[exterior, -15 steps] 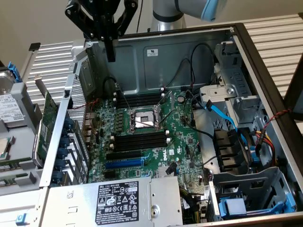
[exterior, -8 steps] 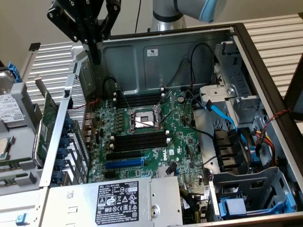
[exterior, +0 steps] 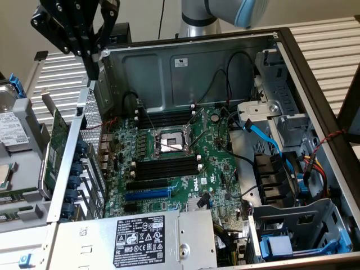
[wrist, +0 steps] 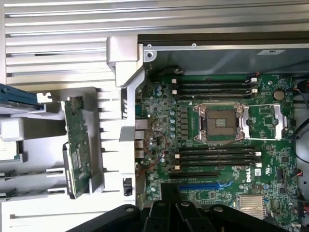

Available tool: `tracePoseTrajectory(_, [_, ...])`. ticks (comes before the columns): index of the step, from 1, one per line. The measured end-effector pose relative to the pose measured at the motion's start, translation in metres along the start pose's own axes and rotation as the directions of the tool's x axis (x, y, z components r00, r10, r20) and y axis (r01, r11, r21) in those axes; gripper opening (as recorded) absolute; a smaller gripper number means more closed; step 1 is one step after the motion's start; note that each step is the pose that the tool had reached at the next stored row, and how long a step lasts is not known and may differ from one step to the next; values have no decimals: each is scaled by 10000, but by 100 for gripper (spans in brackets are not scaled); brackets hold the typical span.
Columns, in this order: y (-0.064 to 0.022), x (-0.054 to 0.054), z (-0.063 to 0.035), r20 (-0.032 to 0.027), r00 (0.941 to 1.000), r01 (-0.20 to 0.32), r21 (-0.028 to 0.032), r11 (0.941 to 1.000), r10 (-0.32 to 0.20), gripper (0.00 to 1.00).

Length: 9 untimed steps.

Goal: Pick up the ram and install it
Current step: 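Reach for the ram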

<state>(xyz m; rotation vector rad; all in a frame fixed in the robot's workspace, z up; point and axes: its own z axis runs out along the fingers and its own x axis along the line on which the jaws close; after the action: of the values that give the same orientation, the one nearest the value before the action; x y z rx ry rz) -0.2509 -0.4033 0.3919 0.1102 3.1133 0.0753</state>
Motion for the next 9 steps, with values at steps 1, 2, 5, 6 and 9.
tracePoseTrajectory(1, [-6,43,-2,-1,10000,0,1,10000,0,11])
tracePoseTrajectory(2, [-12,86,-3,-1,10000,1,2,10000,-1,11])
tracePoseTrajectory(5, [-33,222,-6,0,10000,0,1,10000,0,11])
tracePoseTrajectory(6, [-39,266,-8,-1,10000,0,2,10000,0,11])
tracePoseTrajectory(9, [-59,401,-12,-1,10000,1,1,10000,-1,11])
